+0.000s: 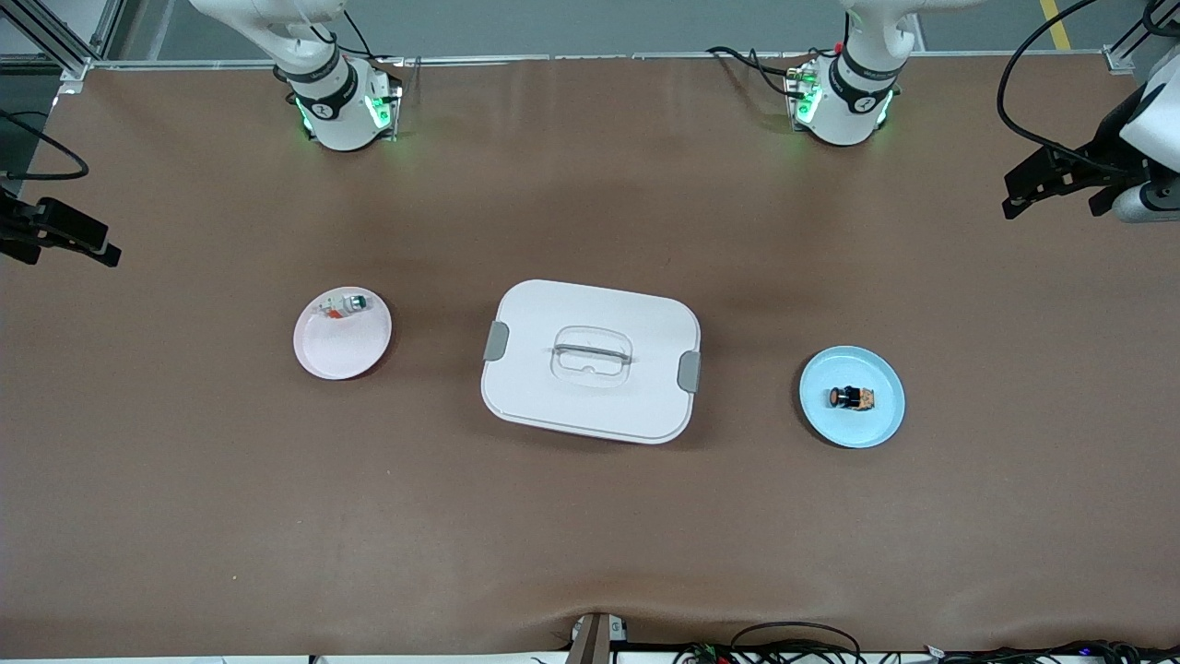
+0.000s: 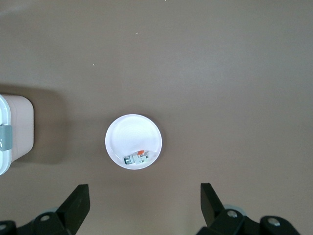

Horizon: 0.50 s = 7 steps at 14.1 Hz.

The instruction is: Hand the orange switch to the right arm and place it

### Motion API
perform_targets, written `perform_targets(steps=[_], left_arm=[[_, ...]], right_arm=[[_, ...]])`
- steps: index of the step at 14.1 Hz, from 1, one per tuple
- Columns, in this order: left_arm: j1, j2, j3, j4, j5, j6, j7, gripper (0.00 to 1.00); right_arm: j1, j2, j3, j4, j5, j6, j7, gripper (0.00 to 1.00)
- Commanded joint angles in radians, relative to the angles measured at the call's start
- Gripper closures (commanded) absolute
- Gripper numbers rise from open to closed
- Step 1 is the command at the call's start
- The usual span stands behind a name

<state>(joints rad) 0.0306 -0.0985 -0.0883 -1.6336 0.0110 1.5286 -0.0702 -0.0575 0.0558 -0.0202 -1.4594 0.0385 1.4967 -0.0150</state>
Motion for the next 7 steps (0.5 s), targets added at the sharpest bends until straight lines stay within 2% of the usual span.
perform_targets(steps=[1, 7], left_arm=[[0.002, 0.013, 0.001, 0.035, 0.001, -0.021, 0.013, 0.00], [0.000, 0.075, 0.001, 0.086, 0.003, -0.021, 0.015, 0.00]], right_arm=[[-0.012, -0.016, 0.009, -0.012, 0.006, -0.001, 0.009, 0.00], [-0.012, -0.016, 0.009, -0.012, 0.006, -0.001, 0.009, 0.00]])
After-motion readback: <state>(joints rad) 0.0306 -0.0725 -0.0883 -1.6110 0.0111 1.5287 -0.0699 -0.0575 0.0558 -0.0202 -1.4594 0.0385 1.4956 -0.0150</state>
